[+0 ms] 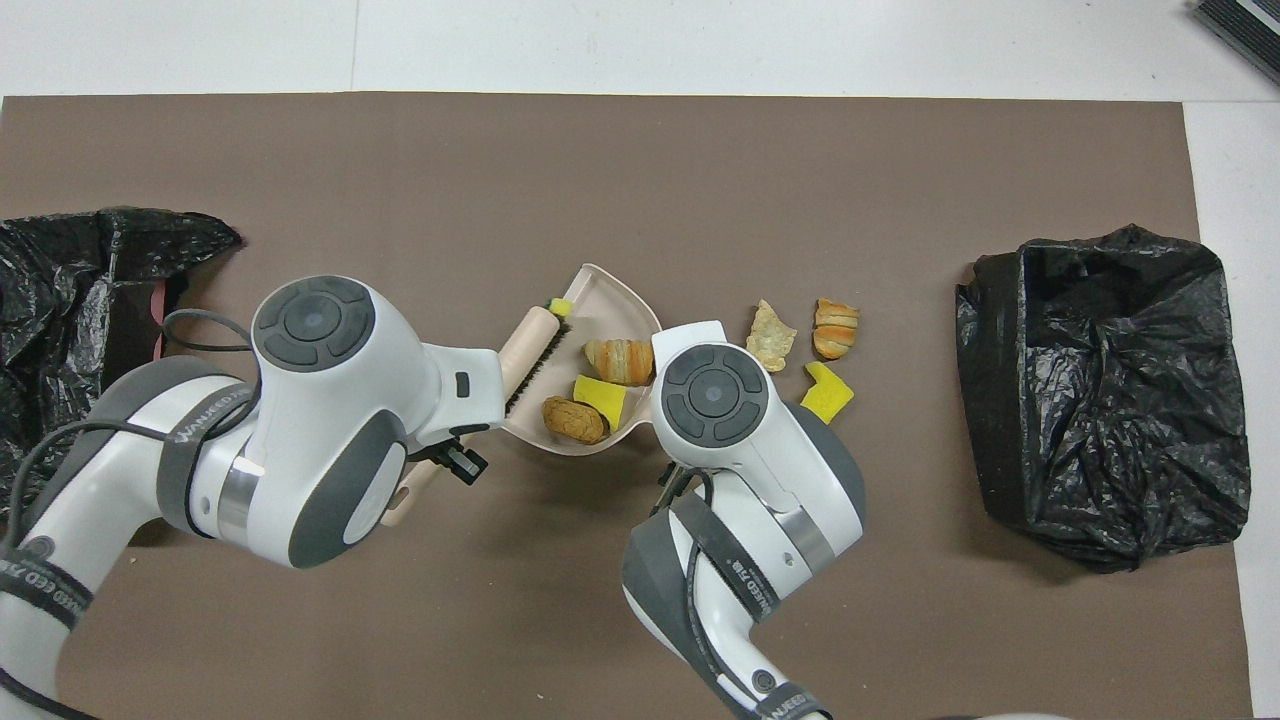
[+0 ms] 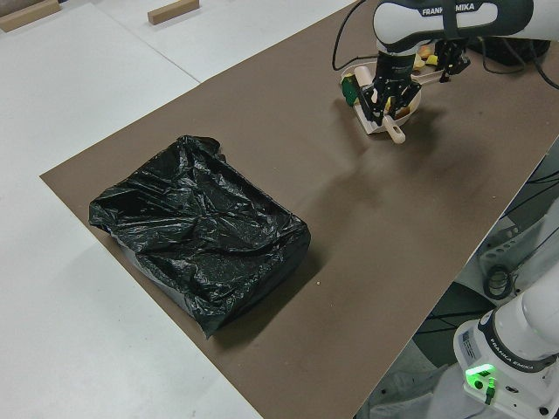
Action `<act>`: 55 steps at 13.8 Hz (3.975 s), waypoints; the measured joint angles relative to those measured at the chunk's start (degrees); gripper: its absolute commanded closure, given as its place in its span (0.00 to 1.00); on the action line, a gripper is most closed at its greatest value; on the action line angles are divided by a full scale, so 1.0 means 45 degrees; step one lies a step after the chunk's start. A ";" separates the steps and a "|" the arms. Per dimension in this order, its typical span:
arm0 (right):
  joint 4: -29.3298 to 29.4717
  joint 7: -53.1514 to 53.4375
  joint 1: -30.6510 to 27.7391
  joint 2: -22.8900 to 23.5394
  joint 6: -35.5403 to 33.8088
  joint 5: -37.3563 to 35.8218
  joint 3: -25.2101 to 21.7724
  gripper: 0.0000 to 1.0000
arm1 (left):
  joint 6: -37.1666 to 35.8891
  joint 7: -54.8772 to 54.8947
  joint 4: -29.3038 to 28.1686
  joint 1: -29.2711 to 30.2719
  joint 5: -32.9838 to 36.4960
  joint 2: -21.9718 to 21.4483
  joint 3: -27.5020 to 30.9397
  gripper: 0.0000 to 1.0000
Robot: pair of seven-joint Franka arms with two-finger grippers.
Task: Sweep and dump trash in bin
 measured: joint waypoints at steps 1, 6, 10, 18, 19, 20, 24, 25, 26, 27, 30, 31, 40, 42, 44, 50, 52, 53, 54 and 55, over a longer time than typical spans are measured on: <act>0.0000 0.0000 0.0000 0.0000 -0.0001 0.0000 0.0000 1.00 | -0.0151 -0.0152 -0.0005 -0.0241 -0.0015 -0.0085 -0.0088 1.00; -0.0010 0.0001 0.0000 0.0000 -0.0007 0.0000 0.0000 1.00 | -0.0594 -0.0727 -0.0017 -0.0532 -0.0024 -0.0171 -0.0118 1.00; -0.0034 0.0002 -0.0033 0.0000 -0.0097 0.0036 -0.0018 1.00 | -0.1635 -0.2842 0.0001 -0.0478 -0.0030 -0.1088 0.0044 1.00; -0.0031 0.0003 -0.0349 -0.0034 -0.0226 0.0058 -0.0046 1.00 | -0.2486 -0.9357 -0.0944 -0.0428 -0.0034 -0.2064 0.0097 1.00; -0.0031 -0.0021 -0.0398 -0.0039 -0.0235 0.0058 -0.0048 1.00 | -0.2346 -0.9599 -0.1345 -0.0379 -0.0034 -0.2271 0.0125 1.00; -0.0031 -0.0101 -0.0403 -0.0039 -0.0236 0.0058 -0.0048 1.00 | -0.2058 -0.9647 -0.1692 -0.0304 -0.0034 -0.2432 0.0142 1.00; -0.0071 -0.1622 -0.0410 -0.0042 -0.0408 0.0042 -0.0054 1.00 | -0.0252 -0.9708 -0.3090 -0.0253 -0.0091 -0.2444 0.0114 1.00; -0.0077 -0.2212 -0.0411 -0.0053 -0.0553 0.0042 -0.0055 1.00 | 0.0074 -0.9832 -0.3317 -0.0269 -0.0237 -0.2425 0.0091 1.00; -0.0086 -0.2847 -0.0411 -0.0068 -0.0662 0.0042 -0.0056 1.00 | 0.0286 -0.9947 -0.3445 -0.0303 -0.0398 -0.2418 0.0065 1.00; -0.0098 -0.3352 -0.0411 -0.0077 -0.0731 0.0042 -0.0056 1.00 | 0.0460 -0.9982 -0.3531 -0.0342 -0.0480 -0.2417 0.0030 1.00; -0.0142 -0.3768 -0.0392 -0.0123 -0.0914 0.0042 -0.0055 1.00 | 0.0665 -0.9937 -0.3753 -0.0802 -0.0505 -0.2404 -0.0021 1.00; -0.0161 -0.3769 -0.0391 -0.0142 -0.0932 0.0042 -0.0054 1.00 | 0.0911 -0.9834 -0.3889 -0.1110 -0.0506 -0.2379 -0.0043 1.00; -0.0186 -0.3747 -0.0390 -0.0163 -0.0953 0.0042 -0.0054 1.00 | 0.1443 -0.8931 -0.3864 -0.3627 -0.0790 -0.2321 -0.0157 1.00; -0.0186 -0.3746 -0.0389 -0.0166 -0.0955 0.0042 -0.0054 1.00 | 0.1004 -0.8951 -0.3459 -0.3766 -0.0805 -0.2335 -0.0109 1.00; -0.0186 -0.3746 -0.0390 -0.0167 -0.0956 0.0042 -0.0054 1.00 | 0.0802 -0.8964 -0.3275 -0.3284 -0.0806 -0.2335 0.0105 1.00; -0.0188 -0.3746 -0.0390 -0.0168 -0.0958 0.0042 -0.0054 1.00 | 0.1532 -0.7971 -0.3911 -0.1448 -0.0815 -0.1788 0.0232 1.00; -0.0190 -0.3746 -0.0390 -0.0168 -0.0958 0.0042 -0.0054 1.00 | 0.1732 -0.7967 -0.3914 -0.1775 -0.0829 -0.1668 0.0029 1.00; -0.0190 -0.3746 -0.0390 -0.0168 -0.0958 0.0042 -0.0054 1.00 | 0.1754 -0.7968 -0.3896 -0.2132 -0.0865 -0.1674 -0.0008 1.00; -0.0190 -0.3746 -0.0390 -0.0168 -0.0958 0.0042 -0.0054 1.00 | 0.1799 -0.7989 -0.3833 -0.2529 -0.0982 -0.1682 -0.0039 1.00; -0.0191 -0.3746 -0.0390 -0.0169 -0.0962 0.0042 -0.0055 1.00 | 0.1838 -0.8055 -0.3718 -0.2852 -0.1066 -0.1681 -0.0067 1.00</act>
